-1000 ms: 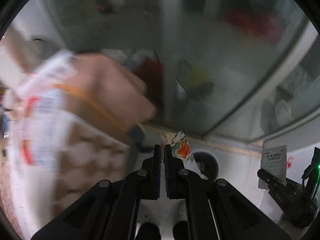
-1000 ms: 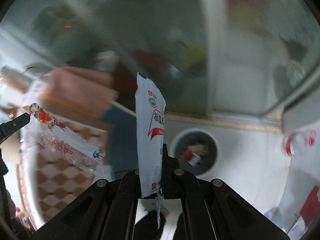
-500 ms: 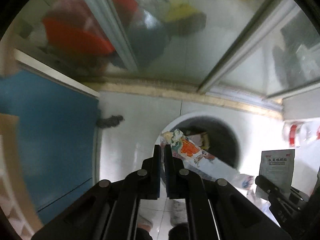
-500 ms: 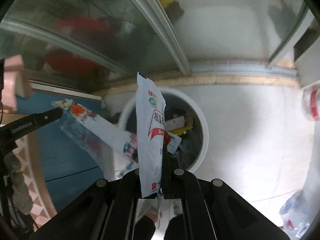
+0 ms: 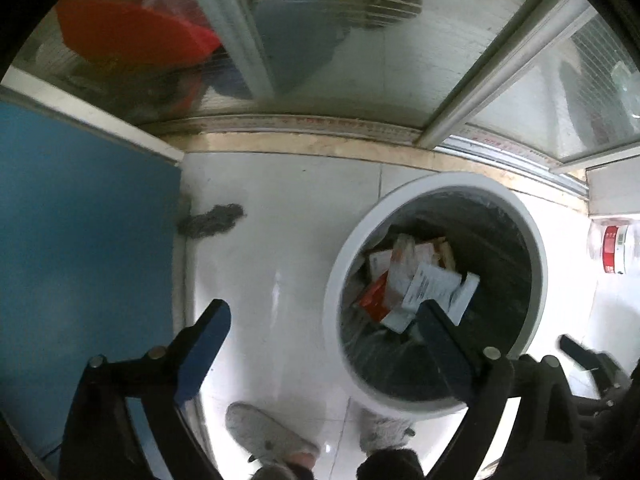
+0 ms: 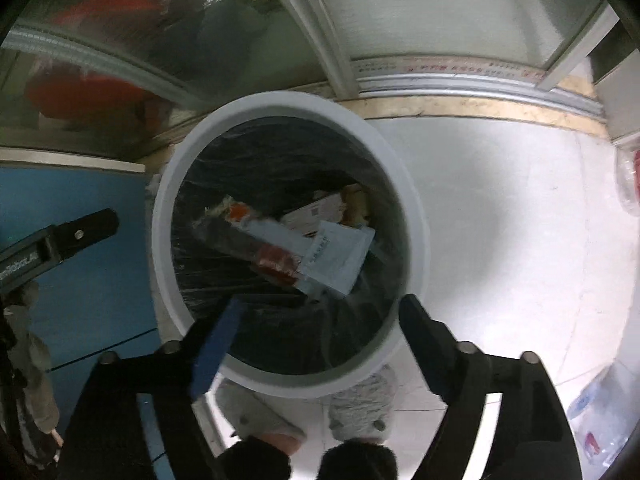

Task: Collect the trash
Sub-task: 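Carry both items to the white bin and open both tools to drop them, then move both tools back over the counter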

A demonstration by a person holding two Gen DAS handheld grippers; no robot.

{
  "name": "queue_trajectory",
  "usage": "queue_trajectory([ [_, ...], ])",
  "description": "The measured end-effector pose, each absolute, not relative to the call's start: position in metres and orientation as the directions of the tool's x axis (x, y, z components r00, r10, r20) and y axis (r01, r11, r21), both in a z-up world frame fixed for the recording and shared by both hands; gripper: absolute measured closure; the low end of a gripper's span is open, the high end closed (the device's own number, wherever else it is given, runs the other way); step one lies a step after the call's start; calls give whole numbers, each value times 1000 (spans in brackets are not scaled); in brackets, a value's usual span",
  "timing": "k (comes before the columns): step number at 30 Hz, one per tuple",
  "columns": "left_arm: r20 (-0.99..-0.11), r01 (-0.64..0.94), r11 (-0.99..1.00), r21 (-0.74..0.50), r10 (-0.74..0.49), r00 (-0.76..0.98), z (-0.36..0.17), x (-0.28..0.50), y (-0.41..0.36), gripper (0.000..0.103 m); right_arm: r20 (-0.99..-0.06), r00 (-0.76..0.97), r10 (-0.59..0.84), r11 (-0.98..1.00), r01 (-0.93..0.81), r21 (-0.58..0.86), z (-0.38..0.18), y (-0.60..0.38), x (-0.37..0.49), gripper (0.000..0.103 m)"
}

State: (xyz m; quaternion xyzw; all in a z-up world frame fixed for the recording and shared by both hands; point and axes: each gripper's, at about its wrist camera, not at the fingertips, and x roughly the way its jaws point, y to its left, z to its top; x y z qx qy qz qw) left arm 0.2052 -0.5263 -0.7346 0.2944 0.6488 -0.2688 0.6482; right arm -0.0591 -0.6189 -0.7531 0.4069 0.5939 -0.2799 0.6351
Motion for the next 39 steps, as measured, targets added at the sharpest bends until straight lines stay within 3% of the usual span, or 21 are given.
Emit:
queue_trajectory([
  [1,-999,732,679,54,37,40,-732,207,-523,7,-988,112,107,523,839,152,-747,-618,-59,1],
  [9,-989,750,652,112,-4,150,-625,184,-494,0,-999,13,-45,576,818,-15,-655,-600,-52,0],
  [19,-980,714,697,62,-93,177,-423,147,-459,0,-985,46,-169,619,782,-70,-440,-564,-72,0],
  [25,-969,697,717,5,-168,180,-315,126,-438,0,-966,120,-227,638,768,-55,-300,-539,-88,0],
  [32,-934,661,750,-23,-253,254,-214,127,-417,0,-944,246,-221,651,758,45,-186,-514,-103,0],
  [36,-881,625,781,-18,-308,359,-159,146,-392,0,-861,460,-217,698,689,193,-123,-499,-93,0],
  [39,-827,542,840,9,-299,477,-124,173,-360,0,-784,566,-254,766,612,194,-83,-478,-64,0],
])
